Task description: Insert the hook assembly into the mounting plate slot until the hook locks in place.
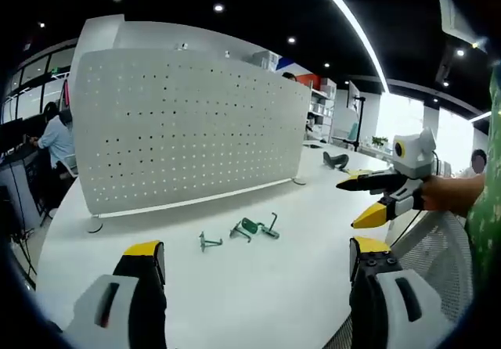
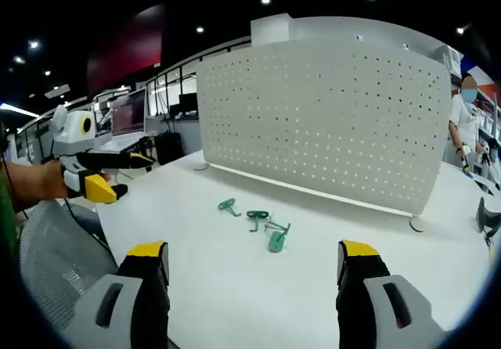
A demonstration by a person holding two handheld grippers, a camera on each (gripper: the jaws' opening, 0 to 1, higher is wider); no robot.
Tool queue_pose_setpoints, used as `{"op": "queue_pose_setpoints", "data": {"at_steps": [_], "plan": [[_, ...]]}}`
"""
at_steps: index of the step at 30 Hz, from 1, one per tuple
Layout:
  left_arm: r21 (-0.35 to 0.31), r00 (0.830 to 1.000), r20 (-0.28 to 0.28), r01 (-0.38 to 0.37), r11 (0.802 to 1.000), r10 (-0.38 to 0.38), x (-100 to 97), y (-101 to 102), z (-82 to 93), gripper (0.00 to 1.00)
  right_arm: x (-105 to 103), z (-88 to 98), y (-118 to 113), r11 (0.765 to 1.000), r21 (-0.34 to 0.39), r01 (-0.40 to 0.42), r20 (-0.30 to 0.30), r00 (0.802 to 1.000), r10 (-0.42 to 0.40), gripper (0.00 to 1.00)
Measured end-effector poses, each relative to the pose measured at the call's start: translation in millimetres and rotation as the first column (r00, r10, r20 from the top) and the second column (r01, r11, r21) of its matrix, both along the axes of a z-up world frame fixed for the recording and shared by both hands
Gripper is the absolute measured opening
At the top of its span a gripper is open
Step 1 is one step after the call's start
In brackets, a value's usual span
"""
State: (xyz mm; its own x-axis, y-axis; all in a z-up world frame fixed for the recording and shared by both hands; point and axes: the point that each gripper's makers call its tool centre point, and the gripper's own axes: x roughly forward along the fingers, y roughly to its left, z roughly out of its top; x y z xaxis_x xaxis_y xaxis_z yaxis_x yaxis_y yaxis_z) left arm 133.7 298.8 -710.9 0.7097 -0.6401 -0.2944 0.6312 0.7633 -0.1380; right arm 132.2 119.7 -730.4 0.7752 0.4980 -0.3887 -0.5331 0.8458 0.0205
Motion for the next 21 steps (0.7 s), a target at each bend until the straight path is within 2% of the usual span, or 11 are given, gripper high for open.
{"op": "queue_pose_setpoints", "data": {"at_steps": [21], "plan": [[0.006, 1.000, -0.002, 0.006, 1.000, -0.006, -1.1, -1.8, -1.3, 1.00, -2.1, -3.4, 0.7, 1.000, -0.006, -0.007, -0.014, 1.000, 0.007, 0.89]]}}
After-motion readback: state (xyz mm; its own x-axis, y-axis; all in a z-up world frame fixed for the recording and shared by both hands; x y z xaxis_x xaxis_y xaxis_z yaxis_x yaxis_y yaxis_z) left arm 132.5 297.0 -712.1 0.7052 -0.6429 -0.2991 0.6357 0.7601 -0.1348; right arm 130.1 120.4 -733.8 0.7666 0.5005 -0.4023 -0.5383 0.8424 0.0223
